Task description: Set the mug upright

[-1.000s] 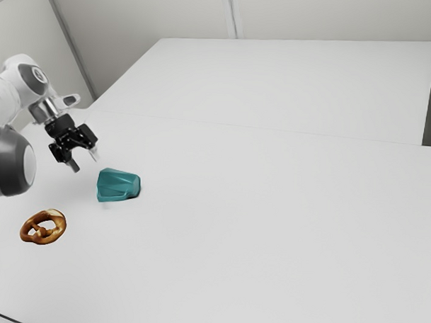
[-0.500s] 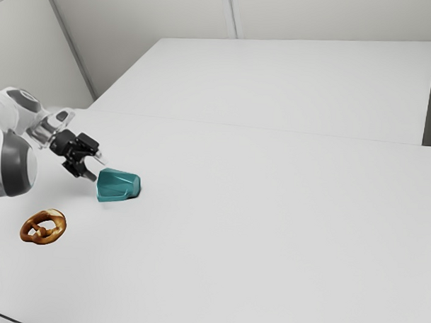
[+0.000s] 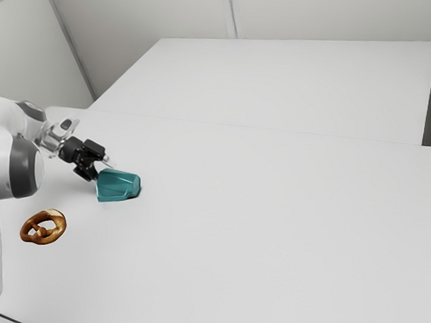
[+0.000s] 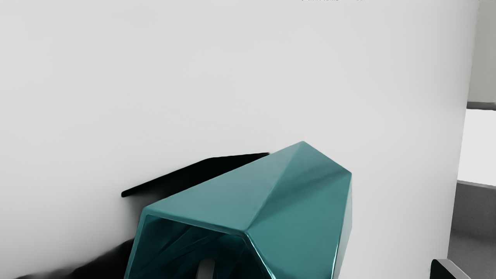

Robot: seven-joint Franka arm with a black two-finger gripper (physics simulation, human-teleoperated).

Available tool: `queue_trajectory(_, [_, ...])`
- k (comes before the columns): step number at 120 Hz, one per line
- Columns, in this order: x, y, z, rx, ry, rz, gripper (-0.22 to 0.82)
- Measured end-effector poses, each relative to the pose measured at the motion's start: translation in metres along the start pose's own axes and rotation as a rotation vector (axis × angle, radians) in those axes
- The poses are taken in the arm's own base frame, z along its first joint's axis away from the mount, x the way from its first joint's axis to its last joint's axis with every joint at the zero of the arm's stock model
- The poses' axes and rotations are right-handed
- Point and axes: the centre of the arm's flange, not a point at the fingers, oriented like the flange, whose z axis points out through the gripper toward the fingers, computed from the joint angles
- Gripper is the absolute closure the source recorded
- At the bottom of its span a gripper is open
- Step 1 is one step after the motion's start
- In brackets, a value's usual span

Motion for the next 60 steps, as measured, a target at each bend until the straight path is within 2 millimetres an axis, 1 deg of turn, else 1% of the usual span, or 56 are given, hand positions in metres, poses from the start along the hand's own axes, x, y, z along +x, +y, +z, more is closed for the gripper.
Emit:
queue_trajectory(24, [-0.010, -0.011, 0.009, -0.053, 0.025, -0.009, 0.00])
queue_trajectory(60, [-0.021, -0.018, 0.003, -0.098, 0.049, -0.004, 0.00])
